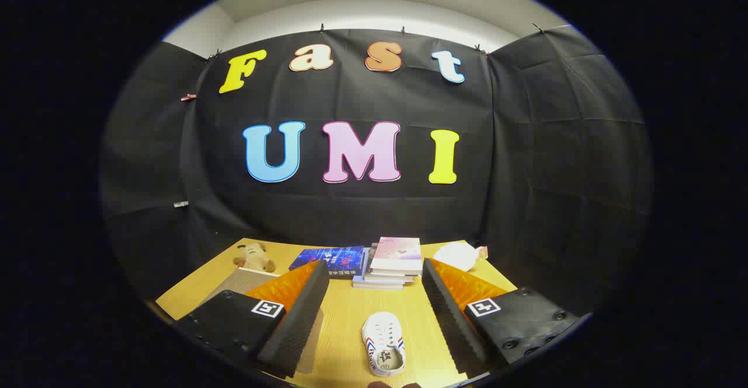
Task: Open the storage box then place both shoes into the box .Put the left shoe in first, then the right shoe, with the right side of both shoes facing outward in a uniform manner.
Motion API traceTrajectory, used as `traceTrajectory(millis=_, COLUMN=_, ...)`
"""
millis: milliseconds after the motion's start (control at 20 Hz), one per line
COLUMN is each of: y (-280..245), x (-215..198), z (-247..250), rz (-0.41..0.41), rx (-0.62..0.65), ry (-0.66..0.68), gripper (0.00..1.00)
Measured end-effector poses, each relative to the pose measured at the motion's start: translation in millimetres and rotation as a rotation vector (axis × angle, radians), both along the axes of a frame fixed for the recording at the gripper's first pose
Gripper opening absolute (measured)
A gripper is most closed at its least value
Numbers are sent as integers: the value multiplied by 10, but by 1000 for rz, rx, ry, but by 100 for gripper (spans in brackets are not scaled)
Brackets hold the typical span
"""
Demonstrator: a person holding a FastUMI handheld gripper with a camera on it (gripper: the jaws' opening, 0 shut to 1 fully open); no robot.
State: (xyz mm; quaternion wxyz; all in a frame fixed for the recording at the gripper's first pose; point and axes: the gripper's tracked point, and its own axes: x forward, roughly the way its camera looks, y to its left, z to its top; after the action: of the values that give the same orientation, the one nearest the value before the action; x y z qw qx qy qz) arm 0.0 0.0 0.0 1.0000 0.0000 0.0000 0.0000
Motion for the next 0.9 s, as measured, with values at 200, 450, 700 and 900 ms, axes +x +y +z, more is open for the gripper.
traceTrajectory(millis=200, y=45, x=23, z=-53, rz=2, rx=14, ry=17, gripper=98)
traceTrajectory(millis=450, y=40, x=52, z=-75, rz=-5, rx=26, ry=28, gripper=98)
traceTrajectory(millis=700, y=100, x=74, z=-123, rz=8, rx=22, ry=45, gripper=98)
traceTrajectory(millis=900, y=91, x=108, z=-184, rz=19, rx=30, ry=64, gripper=98)
